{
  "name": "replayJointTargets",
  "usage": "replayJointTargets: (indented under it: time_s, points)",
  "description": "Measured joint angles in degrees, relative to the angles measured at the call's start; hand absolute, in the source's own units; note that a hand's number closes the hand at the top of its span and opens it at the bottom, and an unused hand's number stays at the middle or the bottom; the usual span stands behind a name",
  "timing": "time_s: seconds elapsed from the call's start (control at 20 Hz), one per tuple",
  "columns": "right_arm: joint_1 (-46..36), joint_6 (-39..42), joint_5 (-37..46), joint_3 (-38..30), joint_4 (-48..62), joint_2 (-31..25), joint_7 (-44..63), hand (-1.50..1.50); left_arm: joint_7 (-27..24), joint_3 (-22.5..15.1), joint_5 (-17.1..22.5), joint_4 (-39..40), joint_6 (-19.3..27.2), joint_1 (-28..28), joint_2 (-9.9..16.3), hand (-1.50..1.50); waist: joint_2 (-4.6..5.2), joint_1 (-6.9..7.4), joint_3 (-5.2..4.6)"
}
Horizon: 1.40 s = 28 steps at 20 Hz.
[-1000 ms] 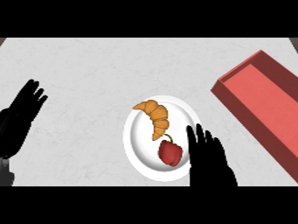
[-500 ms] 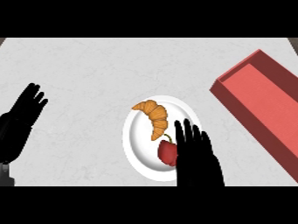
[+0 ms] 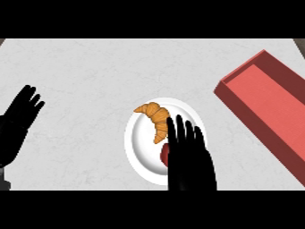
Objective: Pick the bell pepper from the plate and place it in the cardboard box
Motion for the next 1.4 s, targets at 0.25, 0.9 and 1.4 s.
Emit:
replayJointTargets:
  time_s: [0.25, 0.9, 1.4]
  points:
    - [-3.1, -0.5, -1.5, -0.1, 3.8, -0.1, 0.5, -1.5, -0.6, -0.3, -0.9, 1.2, 0.0, -0.7, -0.8, 0.0, 0.03, -0.05, -0.02]
    - [-4.8, -2.3, -3.5, -1.2, 10.8, -0.1, 1.0, -1.5, -0.2, 0.2, -1.4, 0.5, -0.5, -0.6, -1.2, 0.0, -0.07, -0.08, 0.0]
    - [-6.2, -3.0, -5.5, -2.3, 14.6, -0.1, 0.9, -1.5, 0.0, 0.9, -1.9, 1.2, -1.1, -0.9, -1.3, 0.0, -0.06, -0.28, 0.02]
